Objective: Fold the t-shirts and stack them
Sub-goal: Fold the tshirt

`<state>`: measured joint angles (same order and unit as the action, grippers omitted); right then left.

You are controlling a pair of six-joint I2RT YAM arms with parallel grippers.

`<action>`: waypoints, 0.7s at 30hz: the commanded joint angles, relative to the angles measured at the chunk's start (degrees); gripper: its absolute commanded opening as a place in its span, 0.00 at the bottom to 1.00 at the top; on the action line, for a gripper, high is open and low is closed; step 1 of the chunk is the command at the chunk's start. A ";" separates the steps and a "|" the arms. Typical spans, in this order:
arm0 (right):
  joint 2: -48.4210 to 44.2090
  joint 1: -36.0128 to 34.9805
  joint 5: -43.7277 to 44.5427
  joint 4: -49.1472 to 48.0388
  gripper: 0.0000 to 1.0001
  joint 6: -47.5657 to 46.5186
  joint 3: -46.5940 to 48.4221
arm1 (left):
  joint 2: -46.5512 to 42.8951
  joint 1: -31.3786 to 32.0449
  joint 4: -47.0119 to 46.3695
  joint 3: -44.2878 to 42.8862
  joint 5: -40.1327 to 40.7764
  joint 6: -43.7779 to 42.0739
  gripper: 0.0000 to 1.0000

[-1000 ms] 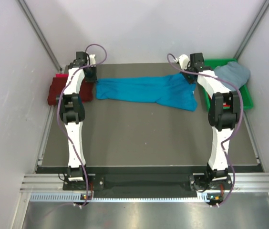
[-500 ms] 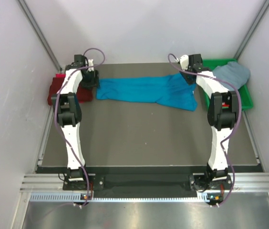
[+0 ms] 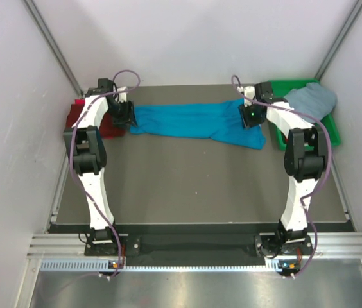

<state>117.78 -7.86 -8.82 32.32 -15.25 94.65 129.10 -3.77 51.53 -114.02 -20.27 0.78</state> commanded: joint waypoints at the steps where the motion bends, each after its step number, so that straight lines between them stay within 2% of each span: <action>1: -1.50 -0.75 -7.08 2.49 0.38 4.96 -2.71 | 0.27 -0.10 1.03 -1.38 -2.32 0.63 0.58; 4: -1.50 -0.67 -7.71 3.02 0.38 4.61 -4.38 | 0.72 -0.10 1.03 -0.95 -2.58 0.72 0.57; 6: -1.93 -0.67 -7.27 3.19 0.38 4.26 -5.44 | 0.81 -0.01 1.03 -0.25 -2.76 0.72 0.52; 17: -2.02 -0.76 -6.74 2.40 0.37 4.17 -7.02 | 5.02 0.52 -0.11 -3.40 -1.70 0.54 0.49; 19: -2.11 -0.76 -6.30 2.14 0.37 3.91 -7.37 | 5.55 0.52 0.06 -4.11 -1.53 0.28 0.40; 21: -2.11 -0.76 -5.42 2.14 0.37 3.56 -7.90 | 5.73 0.52 0.15 -4.37 -1.17 -0.25 0.25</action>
<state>117.78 -7.88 -14.90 35.40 -11.35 87.42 135.00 -3.38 51.59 -115.63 -21.43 1.56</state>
